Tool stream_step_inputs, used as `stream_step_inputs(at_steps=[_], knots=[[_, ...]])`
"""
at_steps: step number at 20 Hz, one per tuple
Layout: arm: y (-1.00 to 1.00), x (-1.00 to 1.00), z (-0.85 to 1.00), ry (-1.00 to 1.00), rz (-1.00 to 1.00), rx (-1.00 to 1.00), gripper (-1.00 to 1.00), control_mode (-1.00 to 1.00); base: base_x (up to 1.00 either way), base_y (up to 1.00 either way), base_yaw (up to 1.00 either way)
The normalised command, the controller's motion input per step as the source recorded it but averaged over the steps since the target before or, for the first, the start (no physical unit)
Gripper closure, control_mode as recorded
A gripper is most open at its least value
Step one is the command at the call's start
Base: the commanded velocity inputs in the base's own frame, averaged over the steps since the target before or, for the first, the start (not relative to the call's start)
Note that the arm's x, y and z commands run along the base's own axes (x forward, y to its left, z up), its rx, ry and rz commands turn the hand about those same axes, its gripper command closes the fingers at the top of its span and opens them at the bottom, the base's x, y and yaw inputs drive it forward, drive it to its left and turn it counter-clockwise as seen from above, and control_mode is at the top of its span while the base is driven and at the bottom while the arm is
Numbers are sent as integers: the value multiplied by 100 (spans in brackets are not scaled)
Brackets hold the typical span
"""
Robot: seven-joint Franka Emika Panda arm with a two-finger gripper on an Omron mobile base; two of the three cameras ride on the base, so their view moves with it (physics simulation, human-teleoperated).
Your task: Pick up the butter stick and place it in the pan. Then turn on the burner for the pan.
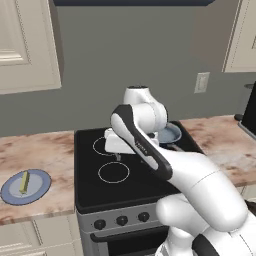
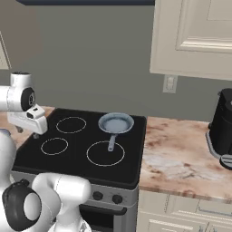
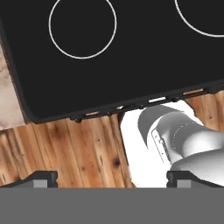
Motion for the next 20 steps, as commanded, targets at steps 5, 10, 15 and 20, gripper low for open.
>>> stream_step_inputs(at_steps=[5,10,15,20], knots=[[11,1,-8,0,0,0,-100,-100,0,0,0],[40,20,-15,0,4,0,-100,-100,0,0,0],[45,27,-18,0,6,0,-100,-100,0,0,0],[59,29,-17,3,5,0,-100,-100,0,0,0]])
